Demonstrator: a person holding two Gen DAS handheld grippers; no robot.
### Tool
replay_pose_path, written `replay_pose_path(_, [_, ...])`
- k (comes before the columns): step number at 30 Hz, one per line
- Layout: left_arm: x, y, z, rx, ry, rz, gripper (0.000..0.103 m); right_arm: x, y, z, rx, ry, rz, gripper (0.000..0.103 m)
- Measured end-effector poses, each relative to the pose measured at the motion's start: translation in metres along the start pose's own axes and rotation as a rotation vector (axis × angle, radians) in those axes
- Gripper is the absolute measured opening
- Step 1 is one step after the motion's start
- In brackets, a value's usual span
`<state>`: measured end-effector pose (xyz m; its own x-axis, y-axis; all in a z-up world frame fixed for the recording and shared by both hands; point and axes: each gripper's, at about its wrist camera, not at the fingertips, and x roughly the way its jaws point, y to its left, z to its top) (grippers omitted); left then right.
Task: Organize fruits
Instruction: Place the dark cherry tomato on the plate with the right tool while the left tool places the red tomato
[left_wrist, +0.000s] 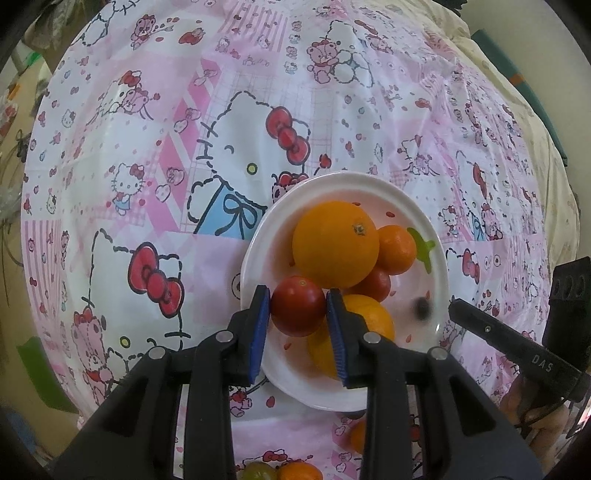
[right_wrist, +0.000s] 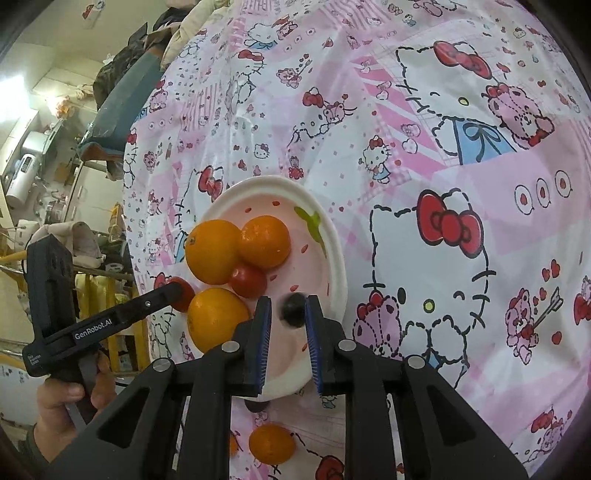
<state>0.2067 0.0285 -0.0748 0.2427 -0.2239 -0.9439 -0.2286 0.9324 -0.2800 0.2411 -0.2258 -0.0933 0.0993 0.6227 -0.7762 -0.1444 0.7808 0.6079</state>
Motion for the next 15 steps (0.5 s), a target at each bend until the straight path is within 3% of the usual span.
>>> replay_pose_path(6, [0.0015, 0.0007, 0.0, -0.001, 0.012, 0.003, 0.028, -0.0021, -0.0005, 0.001, 0.003, -0.007, 0.009, 0.022])
replay_pose_path(8, [0.001, -0.0003, -0.0001, 0.001, 0.01, 0.003, 0.043, -0.0019, -0.0001, 0.0012, 0.001, -0.005, 0.009, 0.022])
replay_pose_path(10, [-0.0016, -0.0007, 0.0, -0.002, -0.004, -0.003, 0.05, -0.0027, 0.0003, 0.0015, -0.003, -0.007, 0.007, 0.022])
replay_pose_path(15, [-0.0035, -0.0017, 0.0009, 0.001, -0.011, -0.004, 0.05, -0.0048, 0.0008, 0.0018, -0.008, -0.012, 0.003, 0.022])
